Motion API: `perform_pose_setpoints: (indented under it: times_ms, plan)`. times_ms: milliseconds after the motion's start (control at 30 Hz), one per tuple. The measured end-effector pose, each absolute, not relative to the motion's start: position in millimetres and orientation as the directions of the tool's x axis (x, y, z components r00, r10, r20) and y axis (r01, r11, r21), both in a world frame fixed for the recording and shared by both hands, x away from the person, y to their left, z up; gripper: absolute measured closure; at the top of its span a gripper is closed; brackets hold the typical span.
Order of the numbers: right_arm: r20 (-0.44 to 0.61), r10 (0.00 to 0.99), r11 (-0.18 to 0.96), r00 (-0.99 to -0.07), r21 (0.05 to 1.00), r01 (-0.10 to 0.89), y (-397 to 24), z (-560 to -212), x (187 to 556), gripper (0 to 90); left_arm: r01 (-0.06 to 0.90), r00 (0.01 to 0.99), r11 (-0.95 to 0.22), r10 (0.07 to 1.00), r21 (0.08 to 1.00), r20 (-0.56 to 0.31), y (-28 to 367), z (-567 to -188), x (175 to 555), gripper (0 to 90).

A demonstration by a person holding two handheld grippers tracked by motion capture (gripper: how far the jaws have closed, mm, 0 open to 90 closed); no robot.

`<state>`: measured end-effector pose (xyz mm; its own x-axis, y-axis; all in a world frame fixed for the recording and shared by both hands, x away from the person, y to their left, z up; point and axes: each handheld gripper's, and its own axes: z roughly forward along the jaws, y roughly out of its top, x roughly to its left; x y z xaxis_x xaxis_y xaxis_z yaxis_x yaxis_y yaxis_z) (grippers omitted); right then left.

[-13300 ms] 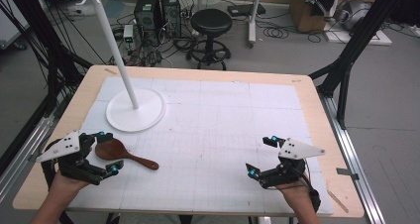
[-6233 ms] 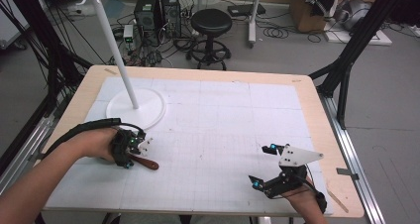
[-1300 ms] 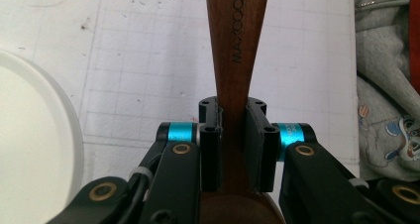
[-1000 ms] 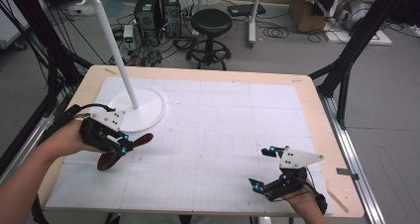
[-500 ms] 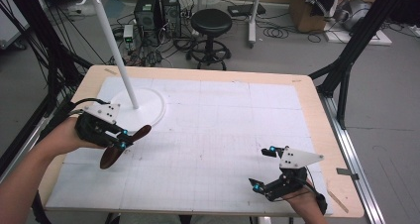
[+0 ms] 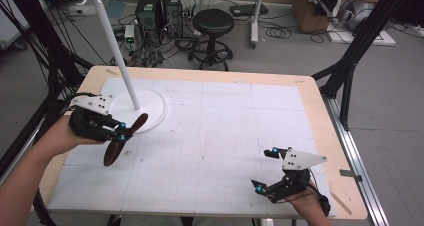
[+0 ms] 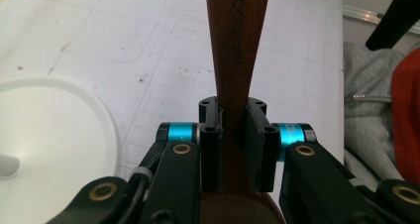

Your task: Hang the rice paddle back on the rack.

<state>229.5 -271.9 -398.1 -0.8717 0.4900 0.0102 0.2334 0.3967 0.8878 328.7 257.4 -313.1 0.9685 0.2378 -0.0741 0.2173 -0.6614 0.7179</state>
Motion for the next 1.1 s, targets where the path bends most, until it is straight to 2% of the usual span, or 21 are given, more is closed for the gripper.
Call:
perform_pose_setpoints:
  times_ms: [600,1100]
  plan:
    - [0.009,0.489,0.399,-0.872,0.887,0.232,-271.7,-398.0,229.4,0.2,0.304,0.922,-0.539,0.376,0.785,-0.099,275.5,-298.4,326.6,78.3]
    - [0.014,0.491,0.398,-0.871,0.886,0.238,-271.8,-398.2,229.5,0.2,0.309,0.872,-0.424,0.483,0.852,-0.076,301.0,-273.0,321.0,78.2]
